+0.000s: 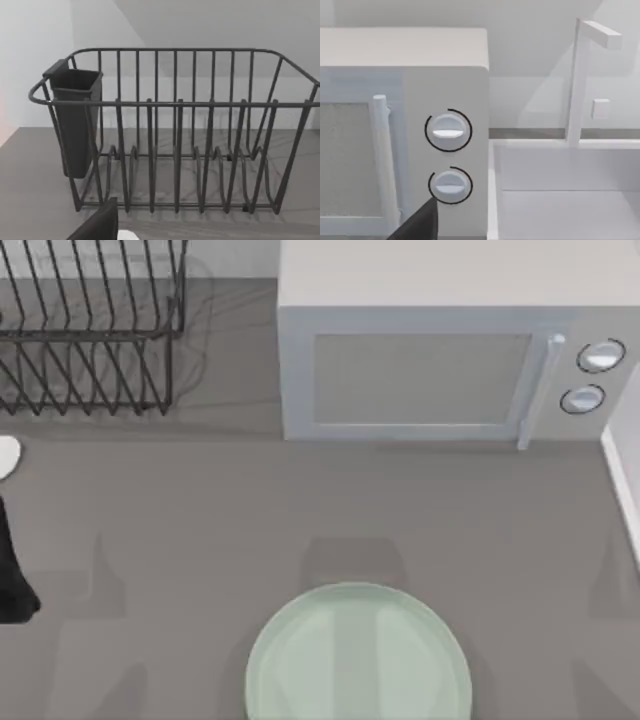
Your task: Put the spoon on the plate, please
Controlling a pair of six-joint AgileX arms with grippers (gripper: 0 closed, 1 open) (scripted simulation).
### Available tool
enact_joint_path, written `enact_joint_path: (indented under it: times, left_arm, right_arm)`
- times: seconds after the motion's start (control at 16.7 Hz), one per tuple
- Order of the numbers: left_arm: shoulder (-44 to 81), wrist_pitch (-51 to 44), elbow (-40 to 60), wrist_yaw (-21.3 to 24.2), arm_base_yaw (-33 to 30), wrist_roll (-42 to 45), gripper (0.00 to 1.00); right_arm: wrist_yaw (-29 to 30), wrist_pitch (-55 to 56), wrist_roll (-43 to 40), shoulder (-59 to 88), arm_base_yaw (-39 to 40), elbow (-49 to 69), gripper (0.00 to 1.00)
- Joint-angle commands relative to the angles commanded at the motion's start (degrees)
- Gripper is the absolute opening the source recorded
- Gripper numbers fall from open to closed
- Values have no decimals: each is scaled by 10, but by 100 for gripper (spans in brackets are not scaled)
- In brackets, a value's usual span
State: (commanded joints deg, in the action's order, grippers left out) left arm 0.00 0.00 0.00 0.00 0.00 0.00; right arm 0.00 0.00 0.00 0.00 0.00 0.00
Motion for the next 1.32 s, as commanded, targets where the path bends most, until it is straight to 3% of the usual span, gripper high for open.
enact_joint_path:
  times: [0.24, 0.48, 1.32]
  left_arm:
    - [18, -13, 17, -1, 4, 6, 100]
    - [126, -84, 118, -2, 21, 42, 100]
    - [898, -517, 684, -2, 116, 248, 100]
  right_arm:
    - [0, 0, 0, 0, 0, 0, 100]
    - [0, 0, 0, 0, 0, 0, 100]
    - [0, 0, 0, 0, 0, 0, 100]
